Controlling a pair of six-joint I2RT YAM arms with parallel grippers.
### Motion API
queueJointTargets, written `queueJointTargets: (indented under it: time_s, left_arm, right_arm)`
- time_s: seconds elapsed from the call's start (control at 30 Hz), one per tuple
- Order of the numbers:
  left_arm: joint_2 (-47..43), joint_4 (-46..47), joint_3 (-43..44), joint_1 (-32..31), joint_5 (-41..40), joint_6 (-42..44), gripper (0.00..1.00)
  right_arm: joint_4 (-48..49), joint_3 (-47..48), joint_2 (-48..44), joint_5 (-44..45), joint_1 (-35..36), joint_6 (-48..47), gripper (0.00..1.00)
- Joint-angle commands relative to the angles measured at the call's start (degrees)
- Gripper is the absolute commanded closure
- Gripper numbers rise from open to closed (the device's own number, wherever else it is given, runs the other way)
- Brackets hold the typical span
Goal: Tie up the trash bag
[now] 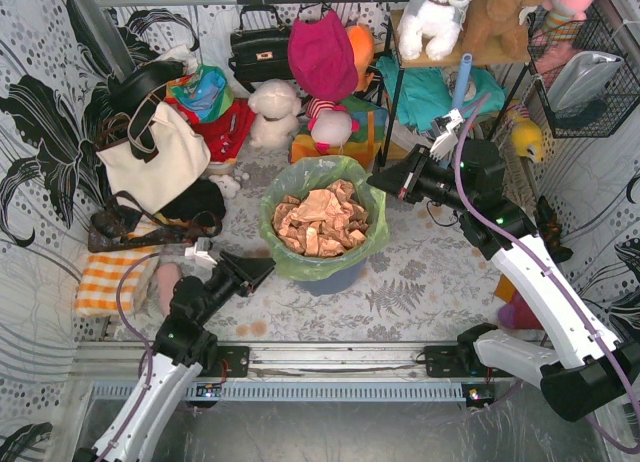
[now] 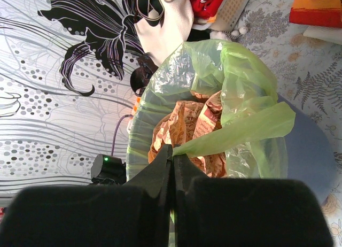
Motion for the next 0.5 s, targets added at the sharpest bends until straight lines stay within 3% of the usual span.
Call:
queueJointTargets:
  time_s: [0.0, 0.2, 0.3, 0.4, 0.47]
  left_arm:
    - [-1.8, 7.6, -0.3, -0.2, -0.8, -2.7, 0.52]
    - [0.5, 10.7, -1.4, -0.2, 0.7, -2.6, 0.63]
    - [0.8, 9.9, -1.1, -0.3, 1.0, -2.0, 0.76]
    - [0.5, 7.2, 0.2, -0.2, 0.3, -1.1, 0.97]
    - [0.2, 3.4, 2.4, -0.3, -0.9, 0.1, 1.0]
  right_arm:
    - [0.9, 1.2, -0.5, 0.1, -0.1, 0.6, 1.0]
    - [0.9, 1.5, -0.6, 0.6, -0.1, 0.9, 1.0]
    - [0.7, 1.7, -1.1, 1.5, -0.1, 0.8, 1.0]
    - [-0.1, 2.1, -1.2, 1.8, -0.1, 0.5, 1.0]
    - [-0.3, 2.0, -1.4, 2.2, -0.1, 0.4, 1.0]
